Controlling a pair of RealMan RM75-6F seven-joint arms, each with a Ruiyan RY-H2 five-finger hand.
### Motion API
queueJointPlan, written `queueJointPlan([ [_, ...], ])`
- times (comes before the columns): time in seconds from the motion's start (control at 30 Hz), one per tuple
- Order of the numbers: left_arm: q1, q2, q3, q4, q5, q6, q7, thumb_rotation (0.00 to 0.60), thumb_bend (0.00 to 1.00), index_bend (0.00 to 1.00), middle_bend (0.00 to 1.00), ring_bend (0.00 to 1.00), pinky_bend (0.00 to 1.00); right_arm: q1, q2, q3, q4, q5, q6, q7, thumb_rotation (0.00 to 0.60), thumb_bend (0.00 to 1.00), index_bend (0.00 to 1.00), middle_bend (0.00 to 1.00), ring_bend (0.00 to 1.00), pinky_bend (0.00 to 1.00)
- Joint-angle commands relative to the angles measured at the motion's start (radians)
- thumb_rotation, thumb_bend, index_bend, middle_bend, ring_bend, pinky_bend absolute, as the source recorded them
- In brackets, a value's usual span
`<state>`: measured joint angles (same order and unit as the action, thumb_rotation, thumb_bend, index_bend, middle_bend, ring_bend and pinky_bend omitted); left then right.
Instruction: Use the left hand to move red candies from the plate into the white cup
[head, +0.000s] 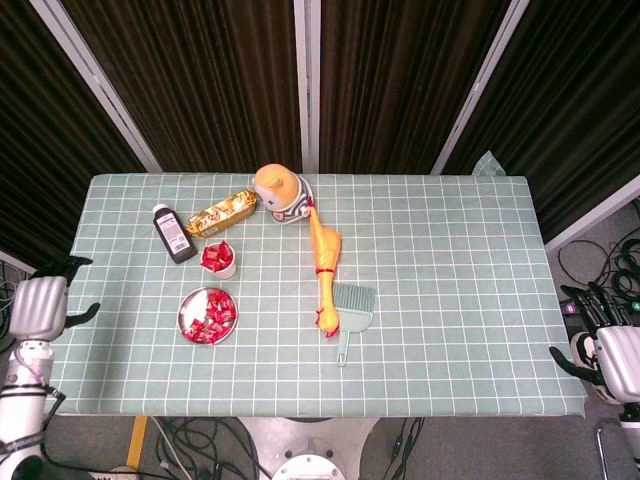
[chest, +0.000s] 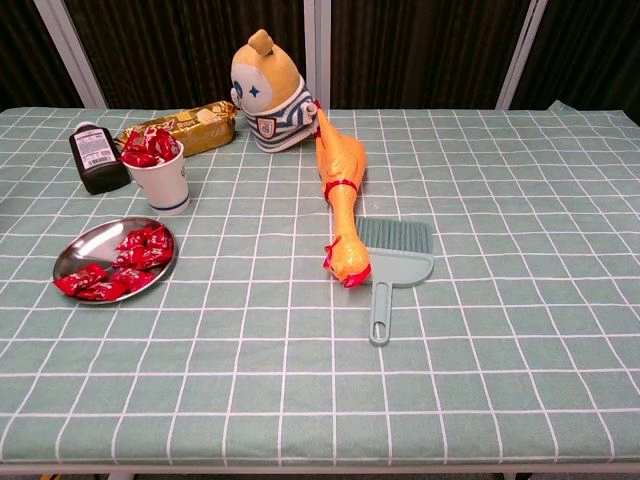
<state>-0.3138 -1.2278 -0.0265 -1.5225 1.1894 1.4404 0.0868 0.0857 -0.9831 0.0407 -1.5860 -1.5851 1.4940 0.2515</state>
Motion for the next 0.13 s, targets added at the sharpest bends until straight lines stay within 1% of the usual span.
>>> queueJointPlan([
  [0.03,0.077,-0.012,0.047,-0.011,0.061,0.082,-0.004,0.600,0.21,0.32,0.33,0.24,0.35,-0.008,-0.019,-0.006,0.012,0.004,0.004,0.002,0.600,0.16,0.09,0.13,0.00,0.13],
  [0.13,0.122,-0.012,0.064,-0.032,0.086,0.126,0.012,0.600,0.20,0.32,0.33,0.24,0.35,-0.015,-0.032,-0.009,0.021,0.001,0.016,0.001,0.600,0.16,0.09,0.13,0.00,0.13],
])
